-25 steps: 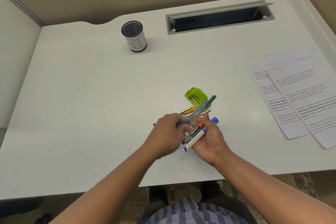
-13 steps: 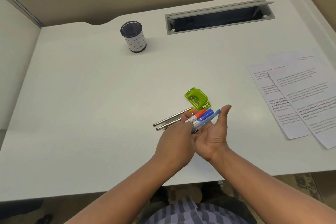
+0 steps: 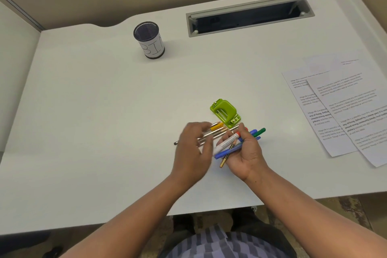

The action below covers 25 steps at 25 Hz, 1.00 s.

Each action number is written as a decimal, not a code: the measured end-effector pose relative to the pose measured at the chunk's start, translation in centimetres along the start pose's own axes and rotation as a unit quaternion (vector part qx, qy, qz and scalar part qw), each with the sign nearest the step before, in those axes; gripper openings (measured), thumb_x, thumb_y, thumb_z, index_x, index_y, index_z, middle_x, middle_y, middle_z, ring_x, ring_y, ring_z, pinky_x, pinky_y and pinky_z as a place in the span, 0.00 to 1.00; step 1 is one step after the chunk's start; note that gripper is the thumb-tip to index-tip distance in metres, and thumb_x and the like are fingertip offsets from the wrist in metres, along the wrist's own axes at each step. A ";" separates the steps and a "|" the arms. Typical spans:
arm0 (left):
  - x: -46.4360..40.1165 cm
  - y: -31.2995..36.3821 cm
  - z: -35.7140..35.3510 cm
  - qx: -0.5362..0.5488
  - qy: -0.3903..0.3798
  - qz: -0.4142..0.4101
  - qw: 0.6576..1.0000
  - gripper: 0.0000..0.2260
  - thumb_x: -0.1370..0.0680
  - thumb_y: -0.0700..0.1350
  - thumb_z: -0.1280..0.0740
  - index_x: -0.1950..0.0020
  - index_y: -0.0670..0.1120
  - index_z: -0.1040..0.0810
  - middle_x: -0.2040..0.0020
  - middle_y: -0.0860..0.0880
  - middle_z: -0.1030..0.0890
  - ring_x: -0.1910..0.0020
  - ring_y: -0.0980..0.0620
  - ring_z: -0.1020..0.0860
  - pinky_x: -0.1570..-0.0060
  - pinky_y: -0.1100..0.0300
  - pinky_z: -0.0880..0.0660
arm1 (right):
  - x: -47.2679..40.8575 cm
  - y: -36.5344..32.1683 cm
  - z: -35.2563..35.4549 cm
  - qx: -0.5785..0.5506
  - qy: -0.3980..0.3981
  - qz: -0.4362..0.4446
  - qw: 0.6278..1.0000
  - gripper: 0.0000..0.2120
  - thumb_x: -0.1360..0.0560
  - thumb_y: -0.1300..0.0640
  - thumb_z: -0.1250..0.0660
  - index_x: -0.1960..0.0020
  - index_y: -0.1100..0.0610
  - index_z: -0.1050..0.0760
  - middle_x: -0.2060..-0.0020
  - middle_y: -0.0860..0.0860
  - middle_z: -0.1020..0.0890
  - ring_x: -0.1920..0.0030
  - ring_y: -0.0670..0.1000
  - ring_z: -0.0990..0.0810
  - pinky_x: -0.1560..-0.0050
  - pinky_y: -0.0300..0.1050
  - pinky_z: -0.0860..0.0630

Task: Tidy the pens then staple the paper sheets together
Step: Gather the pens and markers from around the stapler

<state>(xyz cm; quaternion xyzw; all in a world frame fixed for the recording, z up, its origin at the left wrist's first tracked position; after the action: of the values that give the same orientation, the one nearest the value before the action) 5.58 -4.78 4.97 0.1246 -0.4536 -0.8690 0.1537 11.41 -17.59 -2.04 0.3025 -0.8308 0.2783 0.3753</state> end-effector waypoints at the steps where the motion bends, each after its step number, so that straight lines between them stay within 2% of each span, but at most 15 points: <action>1: 0.0 -1.2 0.1 0.001 0.016 0.037 0.999 0.12 0.21 0.38 0.34 0.38 0.47 0.23 0.45 0.54 0.24 0.47 0.57 0.24 0.50 0.63 0.25 | -0.2 -0.3 0.2 -0.008 0.016 0.010 1.000 0.09 0.23 0.49 0.29 0.57 0.54 0.21 0.65 0.54 0.19 0.67 0.52 0.18 0.57 0.51 0.17; 3: 0.8 -3.2 -0.1 0.019 0.005 0.105 0.994 0.14 0.21 0.36 0.34 0.38 0.48 0.24 0.44 0.53 0.24 0.46 0.55 0.24 0.49 0.62 0.25 | -0.5 -1.0 0.5 -0.005 0.035 0.019 0.999 0.09 0.23 0.48 0.28 0.55 0.52 0.23 0.67 0.53 0.20 0.69 0.51 0.19 0.60 0.51 0.19; 5: 2.3 -4.0 -0.8 0.046 -0.032 0.145 0.988 0.14 0.22 0.40 0.34 0.38 0.51 0.26 0.43 0.55 0.24 0.44 0.56 0.24 0.51 0.64 0.26 | -0.8 -1.6 0.8 -0.002 0.048 0.025 0.999 0.09 0.23 0.48 0.28 0.53 0.52 0.24 0.66 0.53 0.20 0.69 0.51 0.18 0.60 0.51 0.20; 7: 3.2 -3.7 -1.2 0.039 -0.060 0.131 0.989 0.14 0.24 0.47 0.33 0.39 0.56 0.27 0.43 0.57 0.24 0.44 0.57 0.25 0.52 0.67 0.27 | -0.9 -1.9 0.8 -0.009 0.049 0.029 0.998 0.09 0.23 0.48 0.28 0.53 0.53 0.24 0.66 0.53 0.19 0.68 0.51 0.18 0.55 0.53 0.19; 10: 3.0 -2.3 -2.0 0.017 -0.135 0.093 0.986 0.15 0.28 0.56 0.27 0.45 0.57 0.27 0.52 0.59 0.20 0.52 0.56 0.21 0.58 0.68 0.24 | -1.1 -2.2 0.8 -0.012 0.044 0.042 0.998 0.10 0.23 0.47 0.29 0.55 0.53 0.24 0.66 0.53 0.19 0.66 0.51 0.18 0.42 0.54 0.20; 12: 2.8 -1.5 -2.8 0.067 -0.173 0.153 0.971 0.18 0.29 0.56 0.23 0.47 0.57 0.29 0.58 0.56 0.16 0.59 0.55 0.18 0.59 0.65 0.21 | -1.0 -2.2 0.7 -0.003 0.040 0.045 0.998 0.11 0.23 0.47 0.29 0.57 0.53 0.24 0.67 0.52 0.19 0.66 0.51 0.18 0.44 0.53 0.19; 15: 2.8 -1.1 -3.5 0.119 -0.163 0.229 0.952 0.17 0.26 0.47 0.23 0.48 0.55 0.30 0.61 0.53 0.13 0.63 0.53 0.15 0.58 0.57 0.17 | -0.7 -1.7 0.7 0.008 0.040 0.039 0.998 0.12 0.23 0.47 0.29 0.59 0.53 0.22 0.68 0.53 0.18 0.68 0.51 0.17 0.59 0.50 0.16; 17: 2.7 -1.3 -3.2 0.103 -0.164 0.246 0.950 0.15 0.25 0.45 0.24 0.49 0.54 0.29 0.62 0.53 0.13 0.62 0.54 0.15 0.56 0.55 0.17 | -0.7 -1.6 0.9 -0.003 0.043 0.035 0.998 0.10 0.23 0.48 0.29 0.58 0.53 0.22 0.67 0.53 0.17 0.68 0.51 0.16 0.60 0.49 0.16; 22: 2.4 -3.0 0.5 0.006 -0.131 0.224 0.966 0.07 0.23 0.44 0.26 0.50 0.54 0.21 0.60 0.54 0.15 0.59 0.54 0.17 0.57 0.62 0.20 | -0.9 -2.7 1.5 0.005 0.064 0.041 0.997 0.10 0.24 0.47 0.28 0.52 0.53 0.21 0.64 0.53 0.16 0.65 0.51 0.16 0.57 0.50 0.17; 25: 2.5 -1.8 1.6 0.022 -0.061 0.159 0.985 0.09 0.22 0.43 0.27 0.52 0.59 0.20 0.58 0.59 0.17 0.57 0.56 0.18 0.60 0.69 0.23 | -0.9 -2.5 1.6 0.039 0.063 0.040 0.996 0.15 0.26 0.39 0.29 0.52 0.52 0.21 0.62 0.52 0.16 0.61 0.52 0.16 0.60 0.51 0.18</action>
<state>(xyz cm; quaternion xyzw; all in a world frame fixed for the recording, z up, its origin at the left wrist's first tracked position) 2.42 -3.58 4.18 0.0007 -0.4949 -0.8292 0.2596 12.93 -20.04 -3.09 0.2655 -0.8054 0.3434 0.4037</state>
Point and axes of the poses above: each hand's wrist, its own x-axis away from the middle knuckle, its own z-axis out of the back of the hand, y = z × x, the point moved 4 cm from there along -x, towards the middle knuckle
